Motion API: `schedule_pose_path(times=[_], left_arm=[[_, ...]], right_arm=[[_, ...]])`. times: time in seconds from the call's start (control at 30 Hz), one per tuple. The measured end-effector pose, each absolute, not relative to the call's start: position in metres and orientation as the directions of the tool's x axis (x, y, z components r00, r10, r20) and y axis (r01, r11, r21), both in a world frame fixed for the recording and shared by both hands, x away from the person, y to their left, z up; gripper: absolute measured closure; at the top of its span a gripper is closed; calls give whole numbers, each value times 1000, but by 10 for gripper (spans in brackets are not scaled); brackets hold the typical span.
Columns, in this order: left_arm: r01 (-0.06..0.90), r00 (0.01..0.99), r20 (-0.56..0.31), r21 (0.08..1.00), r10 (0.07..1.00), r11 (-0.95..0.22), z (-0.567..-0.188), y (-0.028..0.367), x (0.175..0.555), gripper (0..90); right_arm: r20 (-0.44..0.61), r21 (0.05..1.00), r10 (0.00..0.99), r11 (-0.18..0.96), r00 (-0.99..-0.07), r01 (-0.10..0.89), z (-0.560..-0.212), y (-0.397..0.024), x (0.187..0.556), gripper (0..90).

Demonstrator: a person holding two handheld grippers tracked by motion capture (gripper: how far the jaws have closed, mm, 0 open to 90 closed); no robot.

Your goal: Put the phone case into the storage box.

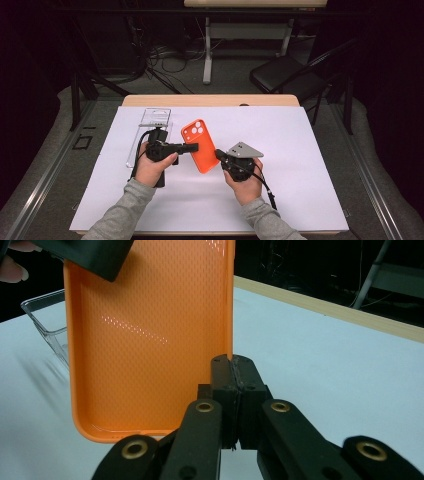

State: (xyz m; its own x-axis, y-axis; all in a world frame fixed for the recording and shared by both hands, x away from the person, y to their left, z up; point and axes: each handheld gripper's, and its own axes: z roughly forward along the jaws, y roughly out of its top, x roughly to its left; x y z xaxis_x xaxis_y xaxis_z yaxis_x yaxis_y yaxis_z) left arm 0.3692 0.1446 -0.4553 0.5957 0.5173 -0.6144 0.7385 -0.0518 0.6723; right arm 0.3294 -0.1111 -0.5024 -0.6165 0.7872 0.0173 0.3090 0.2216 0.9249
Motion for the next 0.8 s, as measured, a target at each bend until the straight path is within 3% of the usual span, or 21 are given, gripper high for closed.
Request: schedule_pose_path(times=[0.8], left_arm=[[751,573,-621,659,536,-39,-457,146,370,813]], right_arm=[[34,924,780,213,-625,316,-503,-111,330,881]])
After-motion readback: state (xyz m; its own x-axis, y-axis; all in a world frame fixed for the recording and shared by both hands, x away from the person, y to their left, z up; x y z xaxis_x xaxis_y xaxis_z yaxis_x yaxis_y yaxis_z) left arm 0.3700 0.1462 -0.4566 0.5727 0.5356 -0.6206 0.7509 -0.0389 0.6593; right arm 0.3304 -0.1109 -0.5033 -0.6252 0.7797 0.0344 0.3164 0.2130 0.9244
